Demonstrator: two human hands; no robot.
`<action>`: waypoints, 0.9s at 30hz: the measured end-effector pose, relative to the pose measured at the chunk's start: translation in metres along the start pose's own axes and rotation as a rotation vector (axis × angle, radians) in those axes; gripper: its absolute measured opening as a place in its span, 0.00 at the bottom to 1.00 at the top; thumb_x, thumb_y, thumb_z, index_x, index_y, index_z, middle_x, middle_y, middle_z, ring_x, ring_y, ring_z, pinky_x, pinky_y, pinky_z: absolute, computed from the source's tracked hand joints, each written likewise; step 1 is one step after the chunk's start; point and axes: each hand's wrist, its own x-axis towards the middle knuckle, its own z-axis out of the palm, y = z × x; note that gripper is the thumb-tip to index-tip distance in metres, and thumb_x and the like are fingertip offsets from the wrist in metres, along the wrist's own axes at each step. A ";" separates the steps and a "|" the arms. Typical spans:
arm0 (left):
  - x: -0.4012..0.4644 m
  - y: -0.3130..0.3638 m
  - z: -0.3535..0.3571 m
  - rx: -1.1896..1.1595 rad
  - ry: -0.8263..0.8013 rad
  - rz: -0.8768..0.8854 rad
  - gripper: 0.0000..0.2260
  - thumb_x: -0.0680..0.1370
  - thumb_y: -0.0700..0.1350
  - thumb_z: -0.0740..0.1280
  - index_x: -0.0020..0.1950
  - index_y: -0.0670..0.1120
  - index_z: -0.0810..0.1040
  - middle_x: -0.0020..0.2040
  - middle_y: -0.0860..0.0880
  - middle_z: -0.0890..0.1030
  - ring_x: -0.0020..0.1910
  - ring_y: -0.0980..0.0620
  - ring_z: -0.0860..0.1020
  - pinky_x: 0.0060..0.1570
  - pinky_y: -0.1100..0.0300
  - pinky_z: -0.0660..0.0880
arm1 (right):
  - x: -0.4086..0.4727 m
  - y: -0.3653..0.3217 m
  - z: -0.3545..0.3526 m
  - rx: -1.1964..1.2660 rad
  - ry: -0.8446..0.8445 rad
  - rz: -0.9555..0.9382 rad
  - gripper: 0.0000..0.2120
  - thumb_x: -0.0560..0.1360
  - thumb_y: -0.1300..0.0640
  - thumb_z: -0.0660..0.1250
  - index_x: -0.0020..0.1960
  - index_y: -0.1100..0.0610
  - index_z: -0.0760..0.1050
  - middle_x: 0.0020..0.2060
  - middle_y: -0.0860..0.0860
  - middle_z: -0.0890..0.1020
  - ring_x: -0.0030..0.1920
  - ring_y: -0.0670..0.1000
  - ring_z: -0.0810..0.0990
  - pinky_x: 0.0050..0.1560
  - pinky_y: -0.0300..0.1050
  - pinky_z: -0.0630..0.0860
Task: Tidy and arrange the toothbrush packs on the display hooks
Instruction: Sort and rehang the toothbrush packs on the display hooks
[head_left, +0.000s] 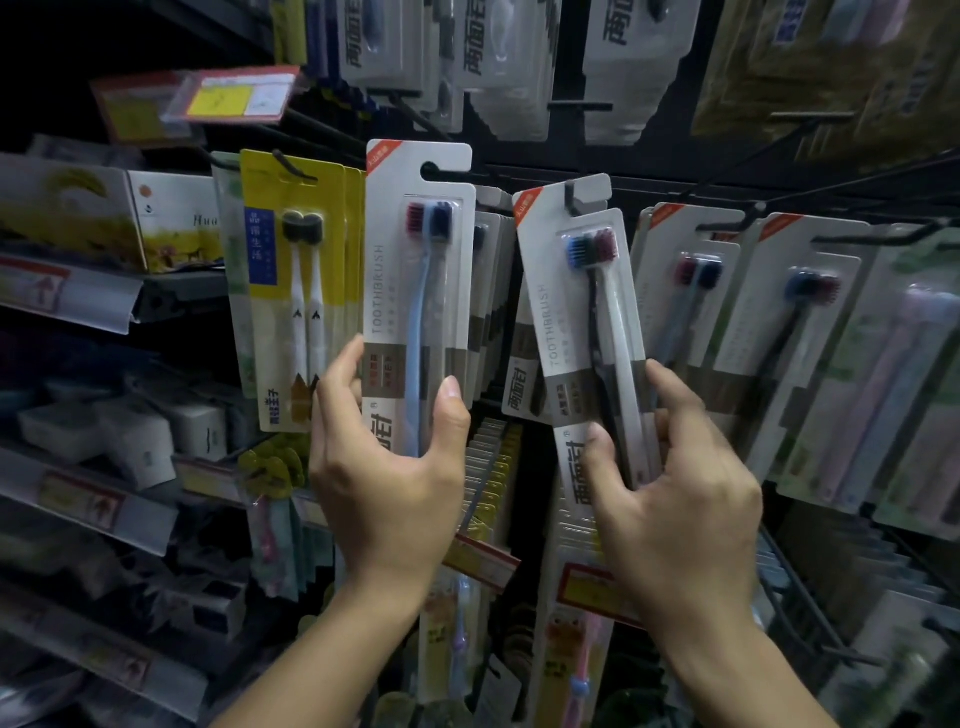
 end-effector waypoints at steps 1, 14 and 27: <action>0.000 0.000 0.000 -0.003 0.001 -0.005 0.28 0.78 0.56 0.74 0.73 0.44 0.73 0.62 0.42 0.81 0.61 0.41 0.81 0.57 0.40 0.80 | 0.000 0.000 0.001 -0.002 -0.003 0.002 0.29 0.77 0.51 0.74 0.74 0.59 0.73 0.41 0.50 0.80 0.36 0.49 0.75 0.42 0.41 0.72; 0.006 -0.004 0.003 -0.029 0.033 -0.073 0.29 0.78 0.59 0.73 0.74 0.46 0.73 0.63 0.43 0.82 0.61 0.41 0.82 0.58 0.40 0.80 | 0.000 -0.003 0.003 0.019 -0.043 0.036 0.29 0.77 0.50 0.74 0.75 0.58 0.72 0.45 0.52 0.83 0.39 0.51 0.80 0.42 0.42 0.76; 0.023 -0.012 0.019 0.148 -0.196 -0.073 0.31 0.80 0.58 0.70 0.79 0.48 0.69 0.72 0.47 0.77 0.70 0.49 0.74 0.65 0.58 0.70 | 0.001 -0.001 0.005 -0.126 -0.098 -0.135 0.32 0.81 0.45 0.68 0.78 0.60 0.65 0.42 0.55 0.83 0.29 0.54 0.80 0.26 0.50 0.79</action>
